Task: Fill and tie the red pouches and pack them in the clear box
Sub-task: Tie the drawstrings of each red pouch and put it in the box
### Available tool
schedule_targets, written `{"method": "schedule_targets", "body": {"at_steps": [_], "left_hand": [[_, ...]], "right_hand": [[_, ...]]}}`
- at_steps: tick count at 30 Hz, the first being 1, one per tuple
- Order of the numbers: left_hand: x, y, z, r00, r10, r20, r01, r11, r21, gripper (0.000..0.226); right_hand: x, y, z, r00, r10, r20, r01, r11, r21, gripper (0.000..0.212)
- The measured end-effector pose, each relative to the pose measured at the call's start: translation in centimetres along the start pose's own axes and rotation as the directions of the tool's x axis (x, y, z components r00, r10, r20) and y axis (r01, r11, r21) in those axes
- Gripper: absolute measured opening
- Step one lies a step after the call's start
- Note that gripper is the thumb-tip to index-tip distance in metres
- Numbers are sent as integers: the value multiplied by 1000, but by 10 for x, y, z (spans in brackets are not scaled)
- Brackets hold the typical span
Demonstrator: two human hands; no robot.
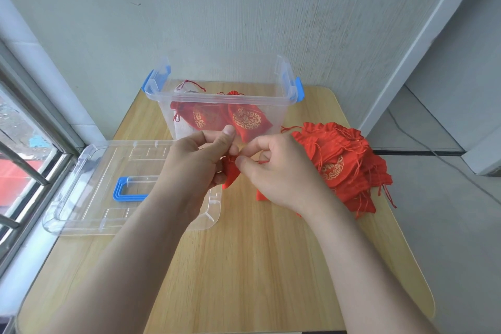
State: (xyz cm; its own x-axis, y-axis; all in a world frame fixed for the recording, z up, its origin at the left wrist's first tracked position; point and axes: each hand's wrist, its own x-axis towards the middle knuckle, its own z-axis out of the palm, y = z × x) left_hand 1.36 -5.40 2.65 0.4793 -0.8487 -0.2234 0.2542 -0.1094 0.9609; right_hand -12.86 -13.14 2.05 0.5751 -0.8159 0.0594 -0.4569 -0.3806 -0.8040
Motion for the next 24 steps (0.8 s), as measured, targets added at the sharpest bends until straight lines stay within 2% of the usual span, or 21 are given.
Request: {"method": "schedule_targets", "body": {"at_steps": [3,6,9,14,17,24], "left_hand": [[-2,0,1,999,43,-3,-43,998,51,38],[-2,-1,3,994,109,20,-110,987,114,29],[-3,-1,4,991,131,31,-134,984,114,35],[-1,3,-3,991,76,109,-84,994,67,45],[0,6,-8,983,18,185,-27,999,43,39],[1,3,-12,964,-25,263,4,997,82,35]], "right_hand": [[1,-4,-2,999,39,-38,-34,991,126,11],[0,-10,-5,998,59,-9,-56,973,226,13],[0,-11,-8,997,60,54,-72,961,267,23],[-2,-5,-19,985,30,172,-98,911,401,22],[-3,-3,-21,981,-5,194,-89,878,471,18],[-4,-3,-21,971,29,239,-135,887,441,16]]}}
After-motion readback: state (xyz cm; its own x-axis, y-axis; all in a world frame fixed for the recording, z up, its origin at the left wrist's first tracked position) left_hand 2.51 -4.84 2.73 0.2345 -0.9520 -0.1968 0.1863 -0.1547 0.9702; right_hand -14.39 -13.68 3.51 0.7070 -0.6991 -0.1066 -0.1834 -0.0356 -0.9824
